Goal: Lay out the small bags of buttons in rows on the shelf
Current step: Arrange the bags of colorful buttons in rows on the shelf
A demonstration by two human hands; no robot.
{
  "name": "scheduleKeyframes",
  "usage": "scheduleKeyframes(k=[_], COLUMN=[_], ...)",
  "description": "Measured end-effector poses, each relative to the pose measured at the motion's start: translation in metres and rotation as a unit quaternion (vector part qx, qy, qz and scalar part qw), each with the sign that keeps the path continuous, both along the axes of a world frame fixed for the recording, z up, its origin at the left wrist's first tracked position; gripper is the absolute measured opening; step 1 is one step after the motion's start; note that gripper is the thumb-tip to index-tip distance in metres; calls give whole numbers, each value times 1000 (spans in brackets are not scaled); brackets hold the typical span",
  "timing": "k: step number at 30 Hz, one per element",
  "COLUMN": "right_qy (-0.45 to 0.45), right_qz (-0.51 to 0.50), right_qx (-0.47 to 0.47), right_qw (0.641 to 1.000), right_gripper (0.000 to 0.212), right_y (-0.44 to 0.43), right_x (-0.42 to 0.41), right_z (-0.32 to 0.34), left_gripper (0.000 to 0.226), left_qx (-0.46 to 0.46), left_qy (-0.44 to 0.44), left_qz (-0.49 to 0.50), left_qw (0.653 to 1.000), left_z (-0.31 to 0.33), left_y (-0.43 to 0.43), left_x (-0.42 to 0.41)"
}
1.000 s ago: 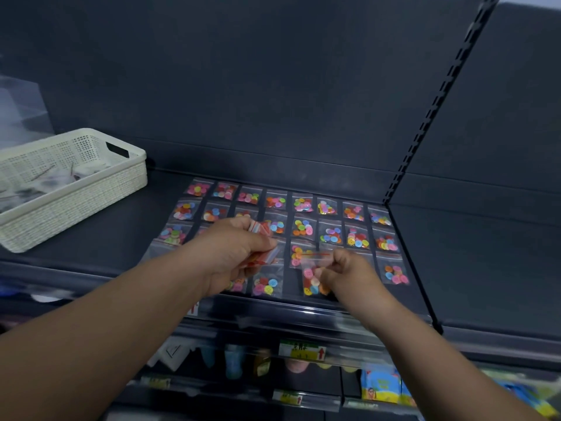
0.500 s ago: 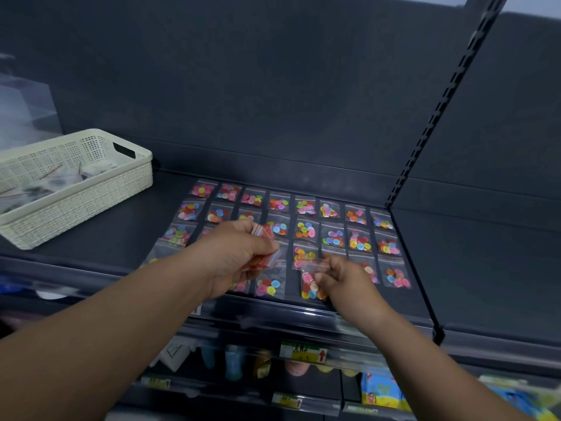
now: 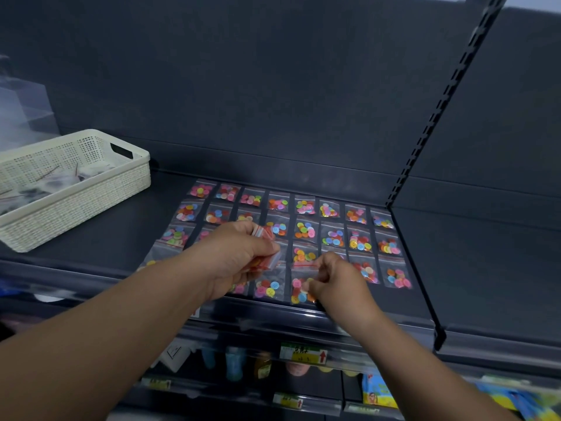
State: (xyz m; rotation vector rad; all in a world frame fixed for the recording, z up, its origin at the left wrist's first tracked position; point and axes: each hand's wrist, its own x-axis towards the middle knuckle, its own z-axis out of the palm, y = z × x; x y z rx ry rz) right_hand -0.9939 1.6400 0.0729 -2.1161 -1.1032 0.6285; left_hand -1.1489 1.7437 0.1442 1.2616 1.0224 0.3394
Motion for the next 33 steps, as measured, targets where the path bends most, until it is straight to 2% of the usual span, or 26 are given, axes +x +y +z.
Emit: scheduleKeyframes(k=[3,5,10,12,14,21,28,33], right_qy=[-115,-152,-129,-145,-115,-61,-80,-129], right_qz=[0,6,100,153,187,170,165,210], right_qx=[-14,3,117,85,48,32,9,-3], right_qw=[993,988,980,974,975,983,983,969], right_gripper=[24,28,14,9,7,17,13,15], right_y=[-4,-6,-6,-6,-5,-3,-2,-4], right_x=[-2,-1,2,4,5,8,6,7], right_z=[2,1,-2,-2,-3,5,3,5], left_gripper=[17,16,11,10,10,13,14,12], left_qx=[1,0,4,9,11,13,3,-13], left_qy=[1,0,1,1,0,4,8,-5], left_qz=[-4,-4,-8,-9,-9,-6,-8,-9], left_qw=[1000,1000,1000,1000,1000,1000,1000,1000], left_z=[0,-1,0,0,2,2,0,1], left_y=[0,0,1,0,-1,0,-1,-4], left_x=[1,1,3,3,4,3,1,3])
